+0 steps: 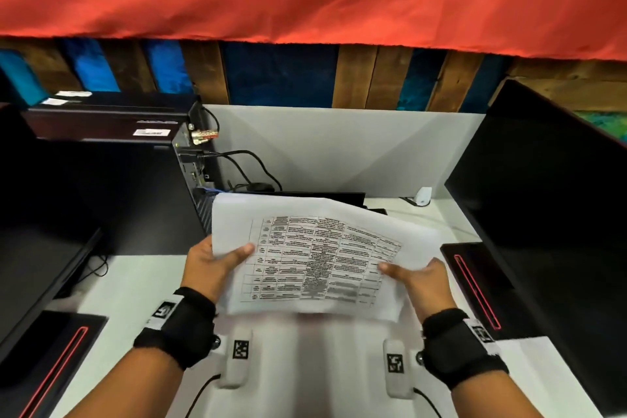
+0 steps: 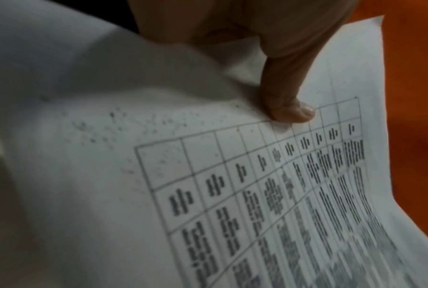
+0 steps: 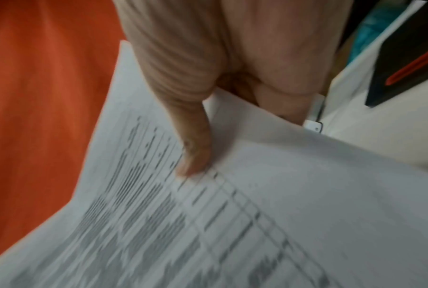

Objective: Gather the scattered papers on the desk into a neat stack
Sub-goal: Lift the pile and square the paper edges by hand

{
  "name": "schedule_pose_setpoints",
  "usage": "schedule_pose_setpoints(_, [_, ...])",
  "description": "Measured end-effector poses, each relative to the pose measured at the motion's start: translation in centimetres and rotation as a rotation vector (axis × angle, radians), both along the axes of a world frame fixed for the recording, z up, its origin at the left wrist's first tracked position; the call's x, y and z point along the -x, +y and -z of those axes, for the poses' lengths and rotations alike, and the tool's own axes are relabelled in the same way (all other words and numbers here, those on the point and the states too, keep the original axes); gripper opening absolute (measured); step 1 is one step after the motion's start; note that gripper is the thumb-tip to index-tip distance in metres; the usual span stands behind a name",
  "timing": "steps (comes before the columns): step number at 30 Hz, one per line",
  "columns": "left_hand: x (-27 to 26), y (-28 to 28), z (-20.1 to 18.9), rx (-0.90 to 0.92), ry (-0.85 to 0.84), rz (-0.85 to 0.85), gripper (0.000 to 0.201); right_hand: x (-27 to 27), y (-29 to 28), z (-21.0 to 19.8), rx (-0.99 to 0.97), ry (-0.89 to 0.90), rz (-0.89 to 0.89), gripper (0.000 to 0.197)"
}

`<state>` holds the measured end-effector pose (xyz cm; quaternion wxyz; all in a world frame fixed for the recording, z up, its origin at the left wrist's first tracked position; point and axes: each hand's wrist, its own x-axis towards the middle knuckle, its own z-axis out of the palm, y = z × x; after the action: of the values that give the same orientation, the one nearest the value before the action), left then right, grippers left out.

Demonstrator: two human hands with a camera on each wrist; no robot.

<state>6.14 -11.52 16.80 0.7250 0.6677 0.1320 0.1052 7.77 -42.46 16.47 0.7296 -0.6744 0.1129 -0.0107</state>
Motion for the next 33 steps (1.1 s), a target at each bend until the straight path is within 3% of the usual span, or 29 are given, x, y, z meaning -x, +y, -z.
schedule_pose_setpoints(3, [0.4,0.1,2.3,-0.015,0.032,-0.072,0.028,0.1,0.7,1.7,0.064,-0.05,0.089,0.03])
schedule_pose_setpoints(8, [1.3,0.6,5.6,-0.003,0.152,-0.075,0.033,0.2,1.0,5.4,0.112,0.025,0.057,0.034])
schedule_pose_setpoints(16, [1.0,0.9,4.7,0.053,0.117,-0.122,0.029,0.7,2.4,5.3,0.009,-0.088,0.051,0.03])
schedule_pose_setpoints(18, [0.8,1.2,5.2,0.032,0.125,-0.137,0.038,1.0,2.4,5.6,0.059,-0.097,0.048,0.04])
schedule_pose_setpoints(21, [0.7,1.4,5.4,0.063,0.103,-0.114,0.066,1.3,2.5,5.4,0.155,-0.185,0.088,0.071])
schedule_pose_setpoints(22, [0.7,1.2,5.2,0.08,0.082,-0.114,0.064,1.4,2.6,5.3,0.242,-0.255,0.081,0.071])
schedule_pose_setpoints(25, [0.5,0.7,4.6,0.193,0.064,-0.177,0.031,1.8,2.7,5.0,0.566,-0.423,-0.002,0.056])
schedule_pose_setpoints(33, [-0.2,0.6,3.6,0.172,0.046,-0.255,0.013,1.8,2.9,5.7,0.545,-0.313,-0.045,0.044])
